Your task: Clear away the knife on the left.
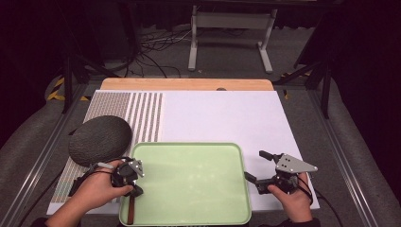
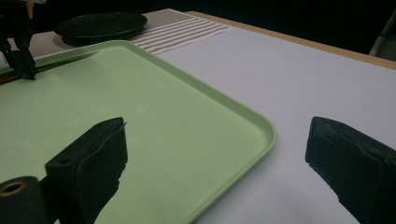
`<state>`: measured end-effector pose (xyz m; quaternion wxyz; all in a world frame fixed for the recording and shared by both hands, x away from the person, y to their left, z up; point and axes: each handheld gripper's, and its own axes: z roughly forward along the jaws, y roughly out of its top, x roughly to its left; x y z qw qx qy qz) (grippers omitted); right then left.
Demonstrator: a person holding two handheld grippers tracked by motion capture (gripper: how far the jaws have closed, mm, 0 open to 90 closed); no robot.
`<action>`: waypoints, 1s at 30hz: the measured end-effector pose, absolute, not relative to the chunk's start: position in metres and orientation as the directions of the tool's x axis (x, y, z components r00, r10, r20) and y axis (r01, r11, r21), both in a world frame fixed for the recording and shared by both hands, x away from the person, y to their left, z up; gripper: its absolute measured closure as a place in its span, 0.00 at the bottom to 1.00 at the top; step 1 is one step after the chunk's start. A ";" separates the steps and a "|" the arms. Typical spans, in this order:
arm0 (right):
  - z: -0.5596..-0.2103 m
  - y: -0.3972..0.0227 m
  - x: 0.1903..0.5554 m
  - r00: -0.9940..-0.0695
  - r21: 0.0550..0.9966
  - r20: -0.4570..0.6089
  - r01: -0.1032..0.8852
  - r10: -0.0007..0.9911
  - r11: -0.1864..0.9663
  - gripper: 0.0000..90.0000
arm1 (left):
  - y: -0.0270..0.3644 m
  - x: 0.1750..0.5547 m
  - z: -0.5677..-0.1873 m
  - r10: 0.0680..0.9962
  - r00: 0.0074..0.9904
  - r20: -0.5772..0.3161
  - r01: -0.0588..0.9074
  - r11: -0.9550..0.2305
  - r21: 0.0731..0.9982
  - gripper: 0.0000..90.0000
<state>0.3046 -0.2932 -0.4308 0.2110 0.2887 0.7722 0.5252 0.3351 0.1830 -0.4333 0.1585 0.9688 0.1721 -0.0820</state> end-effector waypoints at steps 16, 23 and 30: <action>-0.430 -0.293 0.304 -0.745 0.933 -0.027 0.221 0.667 0.284 0.07 | 0.187 0.333 -0.433 0.317 0.924 -0.214 0.368 -0.888 0.275 0.95; -0.430 -0.293 0.304 -0.746 0.933 -0.029 0.219 0.665 0.286 0.07 | 0.190 0.331 -0.424 0.342 0.918 -0.201 0.392 -0.861 0.324 0.76; -0.430 -0.292 0.304 -0.747 0.932 -0.030 0.219 0.665 0.289 0.07 | 0.198 0.330 -0.412 0.393 0.902 -0.179 0.431 -0.801 0.416 0.37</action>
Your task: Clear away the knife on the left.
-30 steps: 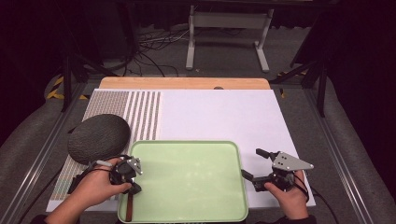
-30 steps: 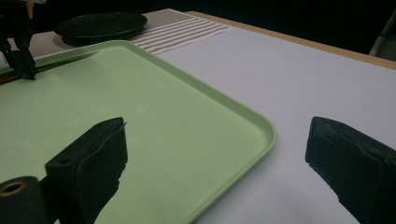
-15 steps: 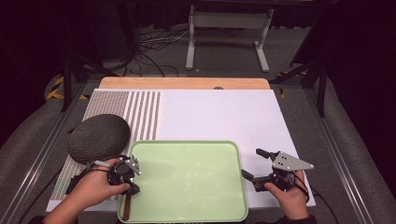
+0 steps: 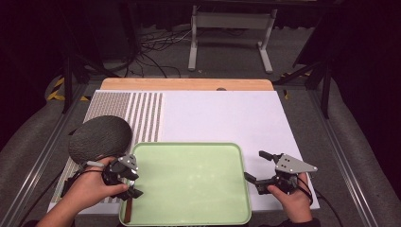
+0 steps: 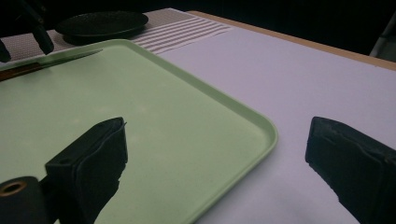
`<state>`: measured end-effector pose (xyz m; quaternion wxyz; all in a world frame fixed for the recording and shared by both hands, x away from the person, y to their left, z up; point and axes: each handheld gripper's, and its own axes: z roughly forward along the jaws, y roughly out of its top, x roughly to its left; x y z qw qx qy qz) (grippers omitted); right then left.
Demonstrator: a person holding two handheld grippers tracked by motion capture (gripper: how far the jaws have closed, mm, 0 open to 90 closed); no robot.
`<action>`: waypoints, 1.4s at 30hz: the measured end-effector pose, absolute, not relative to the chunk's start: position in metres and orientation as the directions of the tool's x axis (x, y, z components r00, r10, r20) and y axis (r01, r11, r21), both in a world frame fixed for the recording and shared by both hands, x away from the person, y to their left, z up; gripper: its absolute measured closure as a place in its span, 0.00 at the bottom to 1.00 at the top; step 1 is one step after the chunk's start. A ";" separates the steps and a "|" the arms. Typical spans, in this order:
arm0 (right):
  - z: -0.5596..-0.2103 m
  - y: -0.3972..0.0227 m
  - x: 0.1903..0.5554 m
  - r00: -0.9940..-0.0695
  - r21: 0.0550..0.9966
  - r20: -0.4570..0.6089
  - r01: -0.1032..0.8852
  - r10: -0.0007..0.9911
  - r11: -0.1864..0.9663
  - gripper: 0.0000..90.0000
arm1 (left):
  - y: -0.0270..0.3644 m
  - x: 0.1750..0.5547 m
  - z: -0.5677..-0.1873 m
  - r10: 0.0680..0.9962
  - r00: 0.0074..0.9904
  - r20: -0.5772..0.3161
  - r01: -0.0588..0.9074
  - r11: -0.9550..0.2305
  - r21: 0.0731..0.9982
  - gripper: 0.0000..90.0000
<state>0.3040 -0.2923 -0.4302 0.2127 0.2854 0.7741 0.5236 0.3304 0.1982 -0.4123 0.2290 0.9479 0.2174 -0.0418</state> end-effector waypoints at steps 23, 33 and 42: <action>-0.431 -0.293 0.305 -0.743 0.932 -0.029 0.221 0.668 0.287 0.07 | 0.253 0.317 -0.400 0.486 0.872 -0.052 0.329 -0.503 0.799 0.11; -0.431 -0.293 0.305 -0.742 0.934 -0.035 0.213 0.670 0.285 0.06 | 0.281 0.309 -0.416 0.549 0.836 0.003 0.259 -0.399 0.880 0.06; -0.432 -0.295 0.305 -0.741 0.937 -0.036 0.208 0.671 0.281 0.06 | 0.299 0.304 -0.432 0.576 0.817 0.003 0.238 -0.341 0.909 0.06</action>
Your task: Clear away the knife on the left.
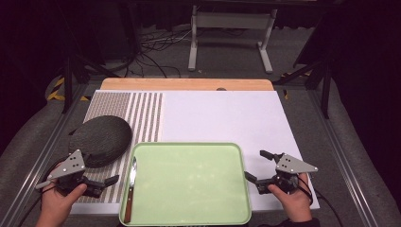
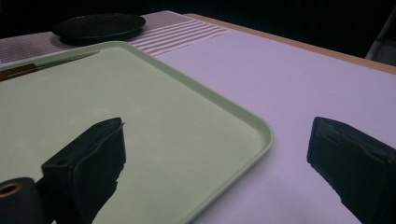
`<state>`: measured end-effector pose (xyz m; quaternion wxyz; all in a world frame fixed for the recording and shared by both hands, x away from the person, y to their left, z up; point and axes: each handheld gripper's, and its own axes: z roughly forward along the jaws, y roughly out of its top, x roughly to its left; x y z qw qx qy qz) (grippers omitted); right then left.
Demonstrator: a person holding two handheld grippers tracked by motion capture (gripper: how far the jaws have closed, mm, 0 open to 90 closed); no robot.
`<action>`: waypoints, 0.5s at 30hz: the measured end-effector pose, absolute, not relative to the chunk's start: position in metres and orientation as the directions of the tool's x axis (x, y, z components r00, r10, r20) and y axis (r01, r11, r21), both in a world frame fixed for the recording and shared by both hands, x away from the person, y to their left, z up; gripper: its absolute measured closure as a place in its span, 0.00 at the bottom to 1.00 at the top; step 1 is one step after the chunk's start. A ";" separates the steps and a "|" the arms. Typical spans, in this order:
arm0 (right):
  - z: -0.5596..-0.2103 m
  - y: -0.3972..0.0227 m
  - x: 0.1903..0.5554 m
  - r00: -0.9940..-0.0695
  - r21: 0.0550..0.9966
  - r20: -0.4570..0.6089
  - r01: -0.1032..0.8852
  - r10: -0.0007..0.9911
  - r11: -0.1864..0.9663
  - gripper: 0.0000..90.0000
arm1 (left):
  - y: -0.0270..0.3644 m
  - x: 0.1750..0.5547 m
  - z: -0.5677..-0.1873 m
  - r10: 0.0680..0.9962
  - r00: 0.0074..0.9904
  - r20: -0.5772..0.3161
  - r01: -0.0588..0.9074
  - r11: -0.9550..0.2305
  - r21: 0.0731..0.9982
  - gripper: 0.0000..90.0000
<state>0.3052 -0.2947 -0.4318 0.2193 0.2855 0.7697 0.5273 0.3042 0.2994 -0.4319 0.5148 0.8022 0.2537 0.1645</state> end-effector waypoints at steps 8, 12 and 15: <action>-0.434 -0.298 0.306 -0.741 0.942 -0.032 0.202 0.671 0.267 0.06 | 0.312 0.301 -0.445 0.587 0.810 -0.001 0.219 -0.301 0.928 0.05; -0.438 -0.301 0.307 -0.733 0.942 -0.028 0.208 0.679 0.263 0.05 | 0.313 0.301 -0.451 0.585 0.811 0.018 0.210 -0.319 0.924 0.05; -0.441 -0.302 0.307 -0.728 0.943 -0.020 0.215 0.686 0.256 0.05 | 0.315 0.300 -0.454 0.585 0.811 0.003 0.213 -0.300 0.930 0.05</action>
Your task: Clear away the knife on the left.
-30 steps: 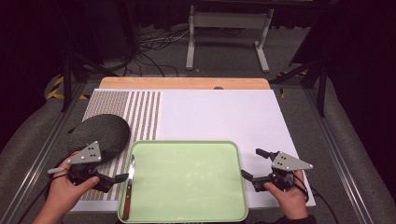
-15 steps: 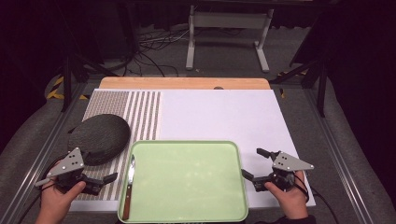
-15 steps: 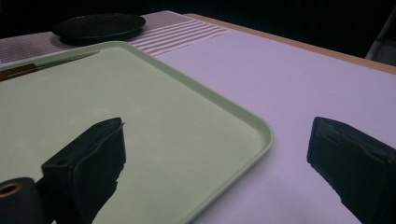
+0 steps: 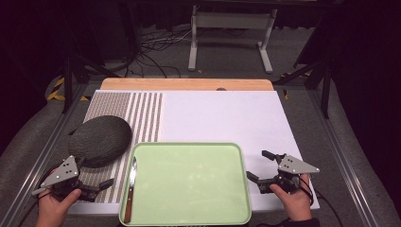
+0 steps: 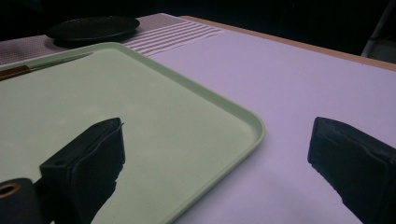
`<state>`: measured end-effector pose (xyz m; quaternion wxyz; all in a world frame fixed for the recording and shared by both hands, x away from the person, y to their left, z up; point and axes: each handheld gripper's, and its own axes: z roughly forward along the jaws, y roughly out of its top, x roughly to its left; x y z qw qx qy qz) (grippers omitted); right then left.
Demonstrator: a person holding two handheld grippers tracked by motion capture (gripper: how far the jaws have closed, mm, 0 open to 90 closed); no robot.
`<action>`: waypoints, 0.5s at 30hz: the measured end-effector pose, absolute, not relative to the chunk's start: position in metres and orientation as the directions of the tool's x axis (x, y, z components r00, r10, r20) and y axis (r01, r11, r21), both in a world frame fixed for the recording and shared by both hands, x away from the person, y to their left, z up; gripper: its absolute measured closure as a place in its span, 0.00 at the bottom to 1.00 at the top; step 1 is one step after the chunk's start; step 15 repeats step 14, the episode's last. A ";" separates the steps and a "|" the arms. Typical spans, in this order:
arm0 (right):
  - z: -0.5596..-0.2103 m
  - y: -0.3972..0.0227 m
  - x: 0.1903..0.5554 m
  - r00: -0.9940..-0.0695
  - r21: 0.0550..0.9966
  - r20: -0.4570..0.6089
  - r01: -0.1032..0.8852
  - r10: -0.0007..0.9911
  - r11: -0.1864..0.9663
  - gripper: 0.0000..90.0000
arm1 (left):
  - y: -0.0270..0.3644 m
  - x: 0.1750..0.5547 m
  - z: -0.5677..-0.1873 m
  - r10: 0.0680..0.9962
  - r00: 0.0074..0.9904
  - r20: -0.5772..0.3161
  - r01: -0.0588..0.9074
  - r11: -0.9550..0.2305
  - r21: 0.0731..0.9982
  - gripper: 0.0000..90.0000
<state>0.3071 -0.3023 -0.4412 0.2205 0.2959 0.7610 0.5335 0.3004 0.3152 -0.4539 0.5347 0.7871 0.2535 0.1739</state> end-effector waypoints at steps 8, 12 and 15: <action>-0.444 -0.304 0.307 -0.721 0.943 -0.013 0.221 0.692 0.248 0.05 | 0.319 0.301 -0.462 0.583 0.811 -0.056 0.251 -0.260 0.932 0.05; -0.444 -0.304 0.307 -0.721 0.943 -0.011 0.222 0.693 0.246 0.05 | 0.318 0.300 -0.462 0.580 0.812 -0.067 0.258 -0.253 0.933 0.05; -0.444 -0.304 0.307 -0.720 0.944 -0.011 0.222 0.694 0.245 0.05 | 0.317 0.300 -0.461 0.579 0.813 -0.063 0.253 -0.254 0.933 0.05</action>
